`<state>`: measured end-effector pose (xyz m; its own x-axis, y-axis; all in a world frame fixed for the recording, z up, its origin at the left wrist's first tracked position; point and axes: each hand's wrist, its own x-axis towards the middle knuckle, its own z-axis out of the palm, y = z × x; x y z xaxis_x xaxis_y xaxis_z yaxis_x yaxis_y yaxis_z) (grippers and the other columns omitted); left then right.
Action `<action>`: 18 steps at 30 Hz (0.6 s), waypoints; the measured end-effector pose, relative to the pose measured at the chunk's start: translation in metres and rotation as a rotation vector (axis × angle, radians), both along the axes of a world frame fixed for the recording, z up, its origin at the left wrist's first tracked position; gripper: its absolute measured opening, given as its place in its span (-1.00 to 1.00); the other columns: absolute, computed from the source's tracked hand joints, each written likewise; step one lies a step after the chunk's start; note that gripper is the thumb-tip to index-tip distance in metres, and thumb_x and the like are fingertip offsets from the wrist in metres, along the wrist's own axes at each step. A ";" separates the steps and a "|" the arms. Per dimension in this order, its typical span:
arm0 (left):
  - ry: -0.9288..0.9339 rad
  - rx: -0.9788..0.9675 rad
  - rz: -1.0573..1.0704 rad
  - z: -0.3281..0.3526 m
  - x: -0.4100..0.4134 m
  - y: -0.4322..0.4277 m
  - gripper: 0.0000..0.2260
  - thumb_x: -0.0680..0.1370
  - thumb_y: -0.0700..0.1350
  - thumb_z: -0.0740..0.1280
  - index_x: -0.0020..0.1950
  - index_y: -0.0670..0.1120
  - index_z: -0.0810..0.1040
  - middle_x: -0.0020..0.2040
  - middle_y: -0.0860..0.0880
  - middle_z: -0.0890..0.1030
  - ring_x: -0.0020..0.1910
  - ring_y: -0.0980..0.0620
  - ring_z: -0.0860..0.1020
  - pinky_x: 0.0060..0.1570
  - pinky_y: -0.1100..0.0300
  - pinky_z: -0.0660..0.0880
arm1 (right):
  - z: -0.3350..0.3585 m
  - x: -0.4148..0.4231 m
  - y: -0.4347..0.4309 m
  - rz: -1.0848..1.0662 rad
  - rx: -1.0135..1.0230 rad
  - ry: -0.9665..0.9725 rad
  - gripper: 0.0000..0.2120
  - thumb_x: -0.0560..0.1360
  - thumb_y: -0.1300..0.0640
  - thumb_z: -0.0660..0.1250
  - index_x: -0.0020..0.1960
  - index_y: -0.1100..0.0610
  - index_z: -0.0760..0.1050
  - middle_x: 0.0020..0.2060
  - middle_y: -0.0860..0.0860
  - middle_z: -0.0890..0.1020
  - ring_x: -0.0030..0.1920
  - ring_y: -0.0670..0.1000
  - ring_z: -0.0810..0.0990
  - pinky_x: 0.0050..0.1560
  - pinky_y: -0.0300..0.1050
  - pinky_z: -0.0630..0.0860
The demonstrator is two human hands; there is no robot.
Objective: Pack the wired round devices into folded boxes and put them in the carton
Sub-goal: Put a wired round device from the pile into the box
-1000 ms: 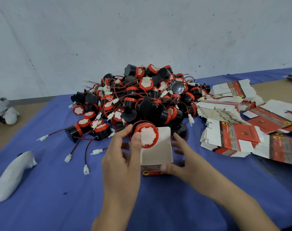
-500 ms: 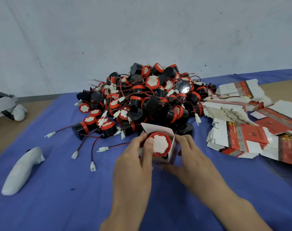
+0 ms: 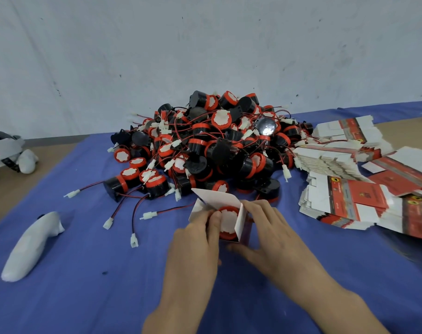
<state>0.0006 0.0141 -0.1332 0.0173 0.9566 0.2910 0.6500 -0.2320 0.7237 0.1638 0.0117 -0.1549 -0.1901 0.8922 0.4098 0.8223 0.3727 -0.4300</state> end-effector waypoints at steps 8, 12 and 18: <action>0.326 -0.118 0.049 0.004 0.004 0.006 -0.69 0.69 0.13 0.03 0.11 -0.03 0.46 -0.18 -0.04 0.61 -0.28 -0.06 0.63 -0.16 -0.02 0.59 | -0.011 0.002 0.005 -0.019 -0.163 0.093 -0.08 0.51 -0.26 0.37 0.55 -0.38 -0.26 0.16 -0.40 0.31 0.15 -0.21 0.46 0.06 -0.43 0.41; 0.497 -0.102 0.065 0.005 0.007 0.018 -0.83 0.68 -0.07 0.08 -0.04 -0.07 0.40 -0.25 0.00 0.45 -0.32 -0.02 0.50 -0.30 0.06 0.51 | -0.016 -0.002 0.003 -0.035 -0.213 0.199 0.03 0.57 -0.13 0.36 0.30 -0.58 -0.56 0.29 -0.23 0.49 0.10 -0.08 0.63 0.12 -0.11 0.57; 0.665 -0.085 0.050 0.004 0.013 0.029 -0.82 0.67 -0.13 0.13 -0.11 0.02 0.39 -0.28 0.05 0.28 -0.27 -0.02 0.49 -0.27 0.12 0.47 | -0.017 -0.025 0.000 -0.096 -0.174 -0.109 -0.13 0.67 0.12 0.16 0.37 -0.48 -0.49 0.62 0.06 -0.26 0.16 0.17 0.60 -0.24 -0.12 0.35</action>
